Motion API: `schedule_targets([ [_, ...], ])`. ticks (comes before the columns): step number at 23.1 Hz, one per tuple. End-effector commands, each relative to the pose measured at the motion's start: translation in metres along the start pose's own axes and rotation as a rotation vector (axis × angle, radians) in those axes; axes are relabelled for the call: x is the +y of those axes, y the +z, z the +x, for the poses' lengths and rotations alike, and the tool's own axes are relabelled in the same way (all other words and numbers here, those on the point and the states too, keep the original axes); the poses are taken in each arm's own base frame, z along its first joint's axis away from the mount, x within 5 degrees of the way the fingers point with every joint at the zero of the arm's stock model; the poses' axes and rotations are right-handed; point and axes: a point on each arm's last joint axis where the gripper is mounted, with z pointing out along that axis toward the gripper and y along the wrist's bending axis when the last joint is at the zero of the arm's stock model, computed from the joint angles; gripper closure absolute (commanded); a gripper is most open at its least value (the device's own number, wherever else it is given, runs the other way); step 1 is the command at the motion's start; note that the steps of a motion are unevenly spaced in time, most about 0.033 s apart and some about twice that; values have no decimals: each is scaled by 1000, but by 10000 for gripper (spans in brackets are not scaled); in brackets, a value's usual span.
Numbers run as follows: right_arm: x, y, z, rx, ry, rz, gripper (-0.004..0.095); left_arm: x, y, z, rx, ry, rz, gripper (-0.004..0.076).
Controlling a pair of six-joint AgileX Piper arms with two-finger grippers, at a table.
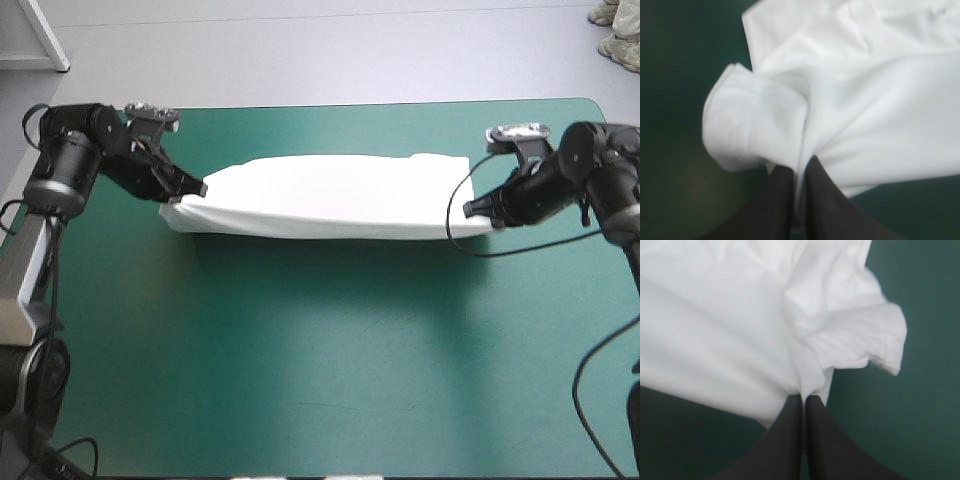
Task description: Fold the cloth
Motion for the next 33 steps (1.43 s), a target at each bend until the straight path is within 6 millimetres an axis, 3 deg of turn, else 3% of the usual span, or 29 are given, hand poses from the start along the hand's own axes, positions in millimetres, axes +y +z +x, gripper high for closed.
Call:
schedule_targets([
  [1, 5, -15, 40, -14, 1, 1, 925, -13, -31, 44, -1, -4, -18, 705],
  [5, 9, -7, 80, 57, 15, -9, 925, -23, -23, 93, 70, -25, -2, 705],
  [9, 12, -6, 105, 80, 24, -21, 925, -29, -9, 131, 162, -45, 16, 705],
  [14, 14, 1, 130, 125, 37, -27, 925, -34, 11, 163, 264, -57, 37, 705],
  [17, 14, 23, 150, 195, 32, -46, 883, -35, 26, 177, 300, -45, 45, 703],
  [18, 14, 26, 152, 197, 37, -50, 841, -35, 26, 177, 296, -45, 44, 692],
  [20, 15, 31, 155, 188, 40, -72, 654, -35, 27, 176, 283, -47, 44, 595],
  [21, 16, 33, 156, 183, 44, -80, 494, -36, 27, 175, 277, -51, 49, 483],
  [22, 16, 33, 154, 171, 46, -79, 409, -36, 27, 175, 275, -56, 56, 431],
  [23, 15, 34, 152, 139, 48, -73, 278, -38, 27, 173, 260, -68, 71, 292],
  [24, 15, 33, 149, 97, 48, -64, 231, -37, 28, 171, 231, -67, 69, 182],
  [27, 17, 17, 132, -12, 48, -67, 232, -37, 25, 158, 117, -91, 71, 147],
  [29, 18, 1, 118, -72, 32, -62, 235, -36, 7, 138, -9, -109, 54, 147],
  [33, 20, -20, 105, -123, 7, -55, 235, -32, -51, 101, -211, -67, 0, 147],
])
